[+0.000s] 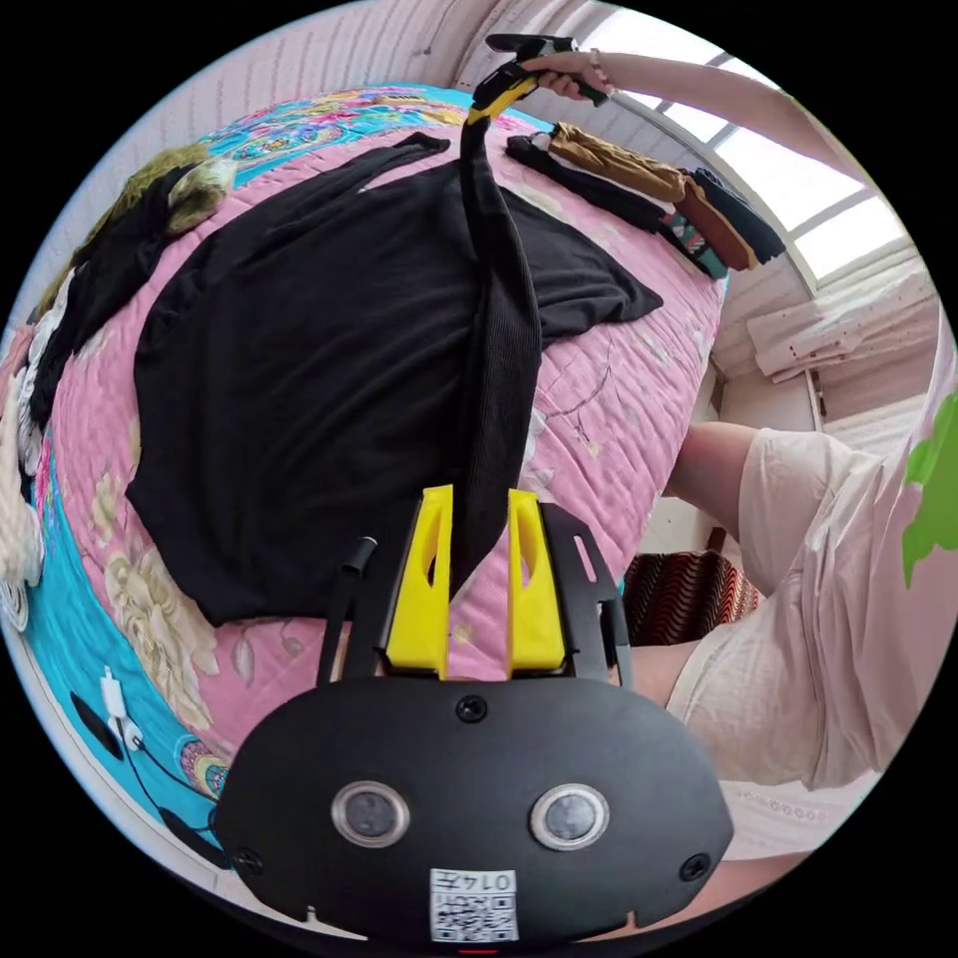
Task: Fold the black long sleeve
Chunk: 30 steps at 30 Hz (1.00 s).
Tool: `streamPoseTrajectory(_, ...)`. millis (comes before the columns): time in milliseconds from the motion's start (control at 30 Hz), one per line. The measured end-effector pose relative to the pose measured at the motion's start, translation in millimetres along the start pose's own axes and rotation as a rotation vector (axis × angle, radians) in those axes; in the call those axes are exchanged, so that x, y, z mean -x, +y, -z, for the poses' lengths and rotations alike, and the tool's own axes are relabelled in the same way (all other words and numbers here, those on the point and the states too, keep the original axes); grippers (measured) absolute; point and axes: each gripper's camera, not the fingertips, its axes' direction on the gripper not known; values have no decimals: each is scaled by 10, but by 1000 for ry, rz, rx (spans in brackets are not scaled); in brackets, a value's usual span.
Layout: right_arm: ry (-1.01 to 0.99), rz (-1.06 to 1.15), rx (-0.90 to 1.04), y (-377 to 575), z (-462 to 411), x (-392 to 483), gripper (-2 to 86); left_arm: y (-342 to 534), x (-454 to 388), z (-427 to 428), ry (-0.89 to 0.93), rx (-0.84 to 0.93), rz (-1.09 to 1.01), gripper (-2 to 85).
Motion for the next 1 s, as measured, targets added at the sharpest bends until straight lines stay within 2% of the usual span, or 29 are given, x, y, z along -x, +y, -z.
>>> streamPoseTrajectory(100,-4,-11,-2,-120,120,-8,7,-116,37,12,15,33,-31,2)
streamPoseTrajectory(200,-7,-27,6,-241,227,-28,8,-191,90,228,28,12,-12,-8)
streamPoseTrajectory(333,60,-51,64,-467,332,-38,10,-189,528,658,160,-84,150,-9)
streamPoseTrajectory(400,97,-59,99,-596,347,-32,13,-202,803,757,169,-86,233,-10)
streamPoseTrajectory(567,48,-117,163,-1028,233,-75,43,-273,1586,532,239,58,469,-10)
streamPoseTrajectory(767,-12,-107,60,-1194,273,-88,66,-410,1794,378,255,123,482,-10)
streamPoseTrajectory(867,-69,-82,-77,-1123,442,-138,73,-413,1829,384,301,110,485,-10)
streamPoseTrajectory(1000,-148,-65,-128,-1042,509,-256,116,-402,1861,439,339,77,487,-10)
